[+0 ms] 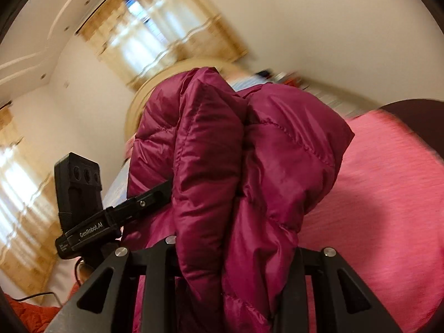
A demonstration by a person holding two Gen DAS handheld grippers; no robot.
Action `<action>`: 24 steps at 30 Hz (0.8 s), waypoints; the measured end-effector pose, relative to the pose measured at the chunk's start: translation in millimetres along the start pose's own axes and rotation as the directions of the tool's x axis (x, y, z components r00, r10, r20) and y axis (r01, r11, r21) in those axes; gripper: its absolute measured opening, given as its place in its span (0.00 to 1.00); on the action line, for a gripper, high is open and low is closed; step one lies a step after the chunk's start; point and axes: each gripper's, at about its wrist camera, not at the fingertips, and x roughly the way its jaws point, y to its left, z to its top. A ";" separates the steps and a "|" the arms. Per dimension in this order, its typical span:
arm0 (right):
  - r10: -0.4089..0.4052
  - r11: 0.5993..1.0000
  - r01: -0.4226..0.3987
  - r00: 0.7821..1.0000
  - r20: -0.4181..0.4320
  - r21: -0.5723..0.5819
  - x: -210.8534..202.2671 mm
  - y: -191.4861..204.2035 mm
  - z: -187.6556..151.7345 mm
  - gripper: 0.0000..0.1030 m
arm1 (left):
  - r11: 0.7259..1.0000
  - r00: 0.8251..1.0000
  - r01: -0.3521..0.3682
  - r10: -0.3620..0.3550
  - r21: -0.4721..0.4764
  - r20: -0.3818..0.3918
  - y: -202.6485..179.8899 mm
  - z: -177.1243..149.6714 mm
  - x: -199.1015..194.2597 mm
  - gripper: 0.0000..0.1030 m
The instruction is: Fold large clothes
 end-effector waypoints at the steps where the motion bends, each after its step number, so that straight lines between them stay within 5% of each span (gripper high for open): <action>1: -0.014 1.000 0.014 1.000 0.009 0.014 -3.4 -11.4 2.2 0.29 | 1.000 1.000 -0.002 0.003 0.009 -0.011 -3.1 3.0 8.7 0.69; 12: -0.105 0.978 0.100 0.994 0.018 0.180 0.6 -129.4 28.1 0.27 | 0.991 0.980 -0.103 0.115 0.080 -0.163 -31.4 28.4 115.6 0.68; 24: -0.020 0.978 0.017 1.000 0.011 0.209 4.0 -132.3 26.9 0.27 | 0.995 0.983 -0.094 0.100 0.046 -0.155 -24.0 34.1 102.8 0.68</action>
